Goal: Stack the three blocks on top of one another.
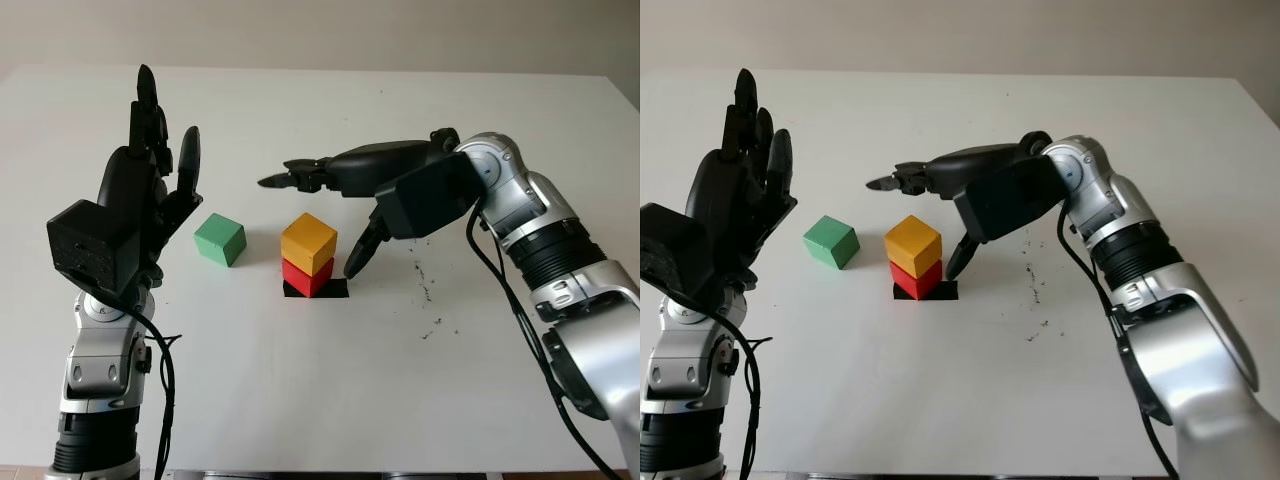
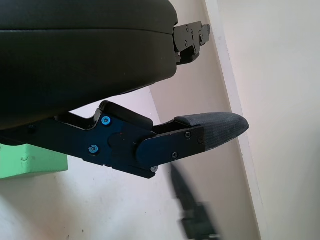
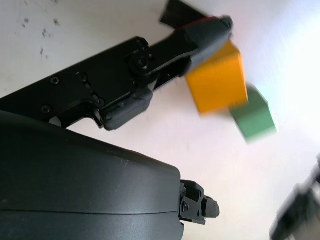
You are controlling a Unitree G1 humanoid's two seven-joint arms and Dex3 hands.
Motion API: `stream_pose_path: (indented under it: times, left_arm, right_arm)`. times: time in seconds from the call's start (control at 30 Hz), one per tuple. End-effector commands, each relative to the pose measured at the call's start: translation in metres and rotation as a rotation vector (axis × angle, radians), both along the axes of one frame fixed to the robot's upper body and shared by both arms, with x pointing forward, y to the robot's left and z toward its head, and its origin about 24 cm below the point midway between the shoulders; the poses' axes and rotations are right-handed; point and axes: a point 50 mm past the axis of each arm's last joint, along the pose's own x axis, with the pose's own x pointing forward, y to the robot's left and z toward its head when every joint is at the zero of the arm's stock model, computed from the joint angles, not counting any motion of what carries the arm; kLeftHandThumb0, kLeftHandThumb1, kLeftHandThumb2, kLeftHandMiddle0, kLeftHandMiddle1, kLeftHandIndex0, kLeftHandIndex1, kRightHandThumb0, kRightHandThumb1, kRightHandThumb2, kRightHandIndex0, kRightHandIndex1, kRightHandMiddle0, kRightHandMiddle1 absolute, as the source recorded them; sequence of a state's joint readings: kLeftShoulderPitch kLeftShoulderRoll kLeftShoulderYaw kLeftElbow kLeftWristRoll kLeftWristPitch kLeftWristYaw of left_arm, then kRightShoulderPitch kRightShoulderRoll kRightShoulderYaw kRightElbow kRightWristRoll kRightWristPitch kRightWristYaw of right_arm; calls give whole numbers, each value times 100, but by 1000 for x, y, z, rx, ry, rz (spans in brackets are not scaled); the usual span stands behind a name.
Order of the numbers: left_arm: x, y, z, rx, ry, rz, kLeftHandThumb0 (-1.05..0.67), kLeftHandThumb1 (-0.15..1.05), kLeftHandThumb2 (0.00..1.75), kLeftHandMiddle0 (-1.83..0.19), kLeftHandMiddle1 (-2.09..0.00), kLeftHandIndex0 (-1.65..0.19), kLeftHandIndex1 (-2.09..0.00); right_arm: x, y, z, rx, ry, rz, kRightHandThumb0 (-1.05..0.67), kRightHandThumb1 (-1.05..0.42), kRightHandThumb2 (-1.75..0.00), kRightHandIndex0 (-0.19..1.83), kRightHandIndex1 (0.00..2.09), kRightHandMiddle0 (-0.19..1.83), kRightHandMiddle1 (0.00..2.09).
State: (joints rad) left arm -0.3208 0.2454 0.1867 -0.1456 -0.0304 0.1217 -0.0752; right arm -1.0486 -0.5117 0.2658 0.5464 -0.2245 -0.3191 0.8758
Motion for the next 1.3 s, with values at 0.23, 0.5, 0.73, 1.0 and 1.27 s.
stream_pose_path:
  times: [0.23, 0.5, 0.73, 1.0, 1.27]
  left_arm:
    - [-6, 21, 10, 87, -9, 48, -70, 105, 59, 16, -5, 17, -2]
    - [-1, 30, 15, 160, -1, 28, -62, 105, 53, 12, -7, 12, -5]
    - [3, 40, 25, 352, -14, 62, -58, 105, 46, -5, -13, -3, -13]
    - [5, 46, 36, 457, -1, 73, -64, 105, 21, -24, -14, -13, -17]
    - [8, 48, 54, 899, 41, -6, -56, 97, 6, -19, -6, -22, -19]
  right_arm:
    - [-7, -57, -14, 458, -24, -263, -92, -105, -58, -19, 1, -19, 1]
    - [-22, -76, -65, 789, 149, -446, -80, -105, -60, -19, 0, -19, 0]
    - [-34, -73, -93, 971, 232, -537, -78, -105, -60, -19, 0, -19, 0]
    - [-42, -66, -108, 1113, 295, -569, -77, -105, -61, -19, 0, -19, 0]
    - [-44, -57, -109, 1144, 309, -602, -74, -105, -67, -19, 0, -19, 0]
